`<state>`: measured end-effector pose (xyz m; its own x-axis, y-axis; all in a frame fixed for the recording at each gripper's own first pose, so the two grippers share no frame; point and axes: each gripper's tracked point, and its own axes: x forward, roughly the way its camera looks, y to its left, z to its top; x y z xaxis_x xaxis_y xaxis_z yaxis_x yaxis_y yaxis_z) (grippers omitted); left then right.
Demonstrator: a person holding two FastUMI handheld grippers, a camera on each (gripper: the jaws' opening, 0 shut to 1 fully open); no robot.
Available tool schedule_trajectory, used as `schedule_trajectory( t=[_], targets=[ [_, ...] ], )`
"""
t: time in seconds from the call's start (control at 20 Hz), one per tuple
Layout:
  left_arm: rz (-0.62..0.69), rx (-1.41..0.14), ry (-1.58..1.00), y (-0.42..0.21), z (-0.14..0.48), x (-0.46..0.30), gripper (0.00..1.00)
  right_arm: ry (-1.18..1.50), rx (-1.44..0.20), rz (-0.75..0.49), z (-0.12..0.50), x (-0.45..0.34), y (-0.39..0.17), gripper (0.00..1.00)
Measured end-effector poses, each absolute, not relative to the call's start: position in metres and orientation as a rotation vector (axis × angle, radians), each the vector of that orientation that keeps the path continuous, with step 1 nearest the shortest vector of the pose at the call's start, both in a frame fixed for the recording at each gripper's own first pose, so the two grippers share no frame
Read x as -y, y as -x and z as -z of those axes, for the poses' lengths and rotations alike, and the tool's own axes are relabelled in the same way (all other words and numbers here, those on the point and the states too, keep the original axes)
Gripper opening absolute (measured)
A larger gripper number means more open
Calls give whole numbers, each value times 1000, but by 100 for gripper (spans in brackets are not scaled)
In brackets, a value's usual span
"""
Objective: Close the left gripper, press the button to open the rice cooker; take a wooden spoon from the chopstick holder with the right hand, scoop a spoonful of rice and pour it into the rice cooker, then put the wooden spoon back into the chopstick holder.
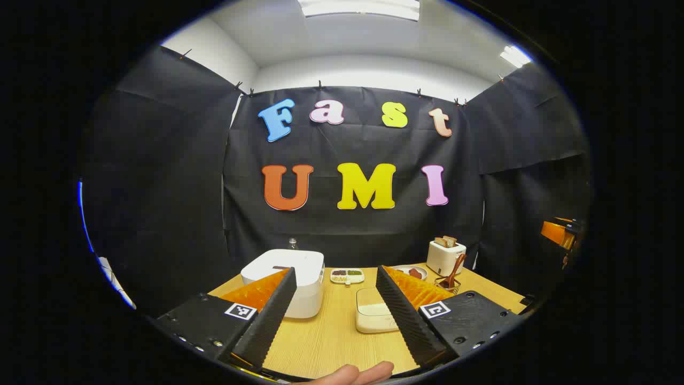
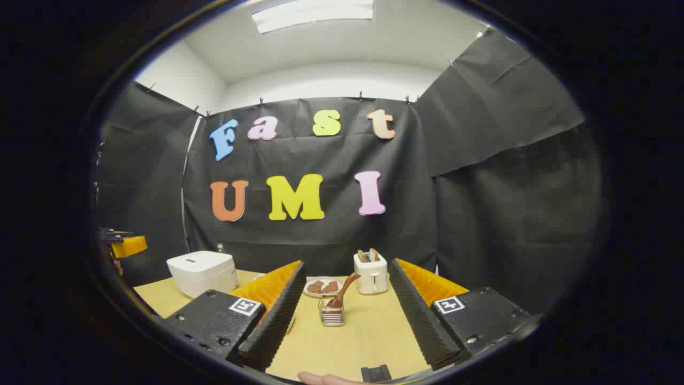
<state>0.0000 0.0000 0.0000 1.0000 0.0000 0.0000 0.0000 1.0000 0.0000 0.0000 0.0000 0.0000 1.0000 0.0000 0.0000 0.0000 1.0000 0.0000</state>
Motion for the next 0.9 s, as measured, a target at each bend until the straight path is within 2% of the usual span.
schedule_trajectory(
  t=[0.05, 0.1, 0.15, 0.2, 0.4, 0.45, 0.5, 0.55, 0.75, 0.8, 0.85, 0.9],
  targets=[
    [7, -5, 1, -2, 3, 1, 95, 2, 0, 2, 1, 0, 0, 100],
    [13, -6, -4, -2, 4, 2, 95, 5, 0, 3, 1, 0, 0, 96],
    [14, -2, -15, -2, 4, 2, 95, 6, 0, 4, 2, 0, 0, 96],
    [13, 3, -27, -1, 3, 1, 96, 6, -2, 4, 2, 0, 0, 100],
    [9, 20, -28, -4, -3, -2, 95, 9, -5, 0, 5, -3, 0, 100],
    [23, 15, -21, -7, -2, 0, 96, 11, -4, 1, 5, -3, 0, 96],
    [41, 10, -13, -10, 0, 3, 96, 9, -1, 0, 4, -3, 1, 96],
    [56, 8, -9, -14, -1, 3, 95, 7, 2, -2, 3, -4, 2, 100],
    [42, 0, -37, -34, 5, -12, 96, -3, 6, 0, 5, -5, 1, 100],
    [49, -9, -33, -42, 8, -12, 96, -1, 7, -1, 7, -6, 0, 95],
    [45, -17, -30, -50, 10, -17, 95, 3, 6, -3, 9, -7, -1, 100],
    [33, -24, -28, -58, 12, -26, 95, 7, 5, -6, 12, -9, -2, 100]
  ],
)
